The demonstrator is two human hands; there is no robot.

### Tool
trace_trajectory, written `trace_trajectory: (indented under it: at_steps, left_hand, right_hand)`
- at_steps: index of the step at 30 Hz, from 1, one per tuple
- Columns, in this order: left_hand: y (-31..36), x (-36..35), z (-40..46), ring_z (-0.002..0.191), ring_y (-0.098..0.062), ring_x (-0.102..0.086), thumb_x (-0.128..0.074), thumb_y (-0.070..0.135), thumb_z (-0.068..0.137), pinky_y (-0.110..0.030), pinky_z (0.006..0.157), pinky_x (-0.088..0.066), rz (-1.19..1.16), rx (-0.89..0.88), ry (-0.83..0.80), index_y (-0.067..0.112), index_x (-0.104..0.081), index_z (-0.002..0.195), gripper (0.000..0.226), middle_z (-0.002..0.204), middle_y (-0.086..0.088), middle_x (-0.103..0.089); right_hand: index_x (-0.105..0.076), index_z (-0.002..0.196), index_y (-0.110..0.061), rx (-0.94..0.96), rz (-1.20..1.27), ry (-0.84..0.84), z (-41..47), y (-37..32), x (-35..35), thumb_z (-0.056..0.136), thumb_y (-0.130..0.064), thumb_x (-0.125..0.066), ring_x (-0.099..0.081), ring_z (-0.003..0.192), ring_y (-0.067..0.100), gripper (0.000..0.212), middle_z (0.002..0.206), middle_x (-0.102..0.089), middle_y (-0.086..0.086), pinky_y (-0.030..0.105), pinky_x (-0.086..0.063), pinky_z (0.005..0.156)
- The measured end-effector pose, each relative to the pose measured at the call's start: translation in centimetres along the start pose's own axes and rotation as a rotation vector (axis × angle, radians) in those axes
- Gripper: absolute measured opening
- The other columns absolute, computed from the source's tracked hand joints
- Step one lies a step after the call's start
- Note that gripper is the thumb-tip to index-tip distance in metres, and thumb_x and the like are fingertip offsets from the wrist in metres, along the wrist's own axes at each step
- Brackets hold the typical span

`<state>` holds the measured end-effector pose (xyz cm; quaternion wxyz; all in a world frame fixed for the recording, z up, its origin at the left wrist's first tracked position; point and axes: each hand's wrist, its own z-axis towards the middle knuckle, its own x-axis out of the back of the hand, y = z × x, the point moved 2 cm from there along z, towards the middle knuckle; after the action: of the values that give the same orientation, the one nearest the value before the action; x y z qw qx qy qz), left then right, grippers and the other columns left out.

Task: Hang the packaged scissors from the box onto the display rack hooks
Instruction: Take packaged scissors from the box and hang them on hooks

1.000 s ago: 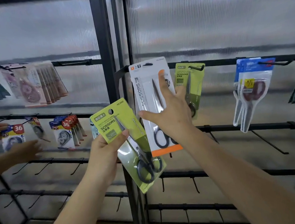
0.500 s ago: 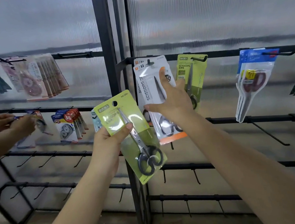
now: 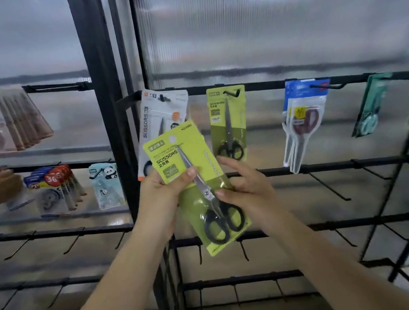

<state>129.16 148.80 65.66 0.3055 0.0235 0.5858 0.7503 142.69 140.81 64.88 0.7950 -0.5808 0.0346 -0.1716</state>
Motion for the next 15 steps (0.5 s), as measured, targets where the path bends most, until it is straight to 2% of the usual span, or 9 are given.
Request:
trace_trajectory:
  at_steps: [1, 3, 5, 7, 10, 11, 12, 13, 15]
  left_hand:
    - [-0.2, -0.8, 0.2, 0.080, -0.015, -0.070, -0.068, 0.008, 0.072, -0.029, 0.068, -0.057, 0.028, -0.013, -0.001, 0.012, -0.066, 0.094, 0.023, 0.086, 0.000, -0.074]
    - [-0.1, -2.2, 0.7, 0.073, -0.013, -0.069, -0.066, 0.004, 0.080, -0.029, 0.060, -0.055, 0.092, -0.045, 0.000, 0.015, -0.063, 0.098, 0.021, 0.076, 0.002, -0.073]
    - [0.0, -3.2, 1.0, 0.076, -0.021, -0.068, -0.066, 0.005, 0.083, -0.034, 0.065, -0.054, 0.187, -0.074, 0.012, 0.018, -0.060, 0.109, 0.030, 0.078, -0.003, -0.073]
    - [-0.1, -3.9, 1.1, 0.084, -0.030, -0.067, -0.065, 0.005, 0.085, -0.039, 0.075, -0.054, 0.305, -0.118, 0.013, 0.020, -0.060, 0.114, 0.033, 0.085, -0.008, -0.073]
    - [-0.8, -4.2, 1.1, 0.084, -0.027, -0.067, -0.063, 0.005, 0.087, -0.043, 0.080, -0.054, 0.518, -0.200, 0.020, 0.027, -0.064, 0.100, 0.026, 0.085, 0.001, -0.072]
    - [-1.0, -4.2, 1.1, 0.084, -0.021, -0.067, -0.063, 0.006, 0.087, -0.038, 0.079, -0.054, 0.590, -0.222, 0.023, 0.028, -0.065, 0.098, 0.024, 0.086, 0.006, -0.071]
    - [-1.1, -4.2, 1.0, 0.083, -0.016, -0.066, -0.063, 0.008, 0.088, -0.033, 0.077, -0.053, 0.647, -0.237, 0.020, 0.027, -0.066, 0.099, 0.022, 0.087, 0.010, -0.070]
    - [-1.2, -4.3, 0.8, 0.083, -0.012, -0.065, -0.063, 0.009, 0.088, -0.029, 0.077, -0.052, 0.690, -0.250, 0.016, 0.025, -0.066, 0.102, 0.022, 0.088, 0.011, -0.070]
    - [-1.4, -4.3, 0.5, 0.085, -0.010, -0.064, -0.062, 0.009, 0.088, -0.027, 0.079, -0.052, 0.736, -0.256, 0.003, 0.025, -0.066, 0.105, 0.023, 0.090, 0.012, -0.069]
  right_hand:
    - [-0.052, 0.114, -0.038, 0.056, -0.005, 0.085, 0.2, 0.0, 0.9, 0.080, 0.007, -0.066, -0.069, 0.082, 0.003, 0.057, 0.081, -0.072, -0.019, 0.022, -0.055, 0.073]
    - [-0.054, 0.116, -0.038, 0.161, -0.025, 0.253, 0.8, -0.6, 2.8, 0.080, 0.010, -0.062, -0.068, 0.088, 0.009, 0.061, 0.092, -0.071, -0.019, 0.034, -0.055, 0.082]
    - [-0.056, 0.112, -0.049, 0.206, -0.025, 0.362, 1.2, -1.7, 4.3, 0.082, 0.007, -0.057, -0.068, 0.088, 0.026, 0.064, 0.096, -0.072, -0.001, 0.046, -0.055, 0.080]
    - [-0.057, 0.113, -0.053, 0.228, -0.058, 0.426, 1.9, -2.4, 5.5, 0.084, 0.001, -0.055, -0.067, 0.086, 0.036, 0.062, 0.097, -0.071, 0.011, 0.051, -0.056, 0.077]
    - [-0.053, 0.132, -0.028, 0.153, -0.088, 0.466, 2.8, -2.5, 6.5, 0.086, 0.006, -0.055, -0.067, 0.088, 0.022, 0.057, 0.106, -0.072, 0.003, 0.038, -0.056, 0.083]
    - [-0.052, 0.134, -0.024, 0.144, -0.104, 0.466, 2.9, -2.4, 6.6, 0.086, 0.006, -0.056, -0.067, 0.091, 0.026, 0.057, 0.108, -0.071, 0.003, 0.040, -0.055, 0.084]
    - [-0.052, 0.134, -0.023, 0.134, -0.119, 0.469, 2.9, -2.1, 6.5, 0.086, 0.006, -0.056, -0.066, 0.092, 0.031, 0.056, 0.109, -0.071, 0.005, 0.043, -0.054, 0.086]
    - [-0.051, 0.135, -0.024, 0.128, -0.126, 0.470, 2.9, -1.8, 6.5, 0.087, 0.005, -0.057, -0.066, 0.092, 0.029, 0.057, 0.107, -0.071, 0.003, 0.041, -0.054, 0.087]
    - [-0.047, 0.136, -0.026, 0.111, -0.160, 0.464, 2.6, -1.2, 6.3, 0.088, 0.004, -0.057, -0.063, 0.090, 0.014, 0.058, 0.101, -0.066, -0.004, 0.026, -0.053, 0.085]
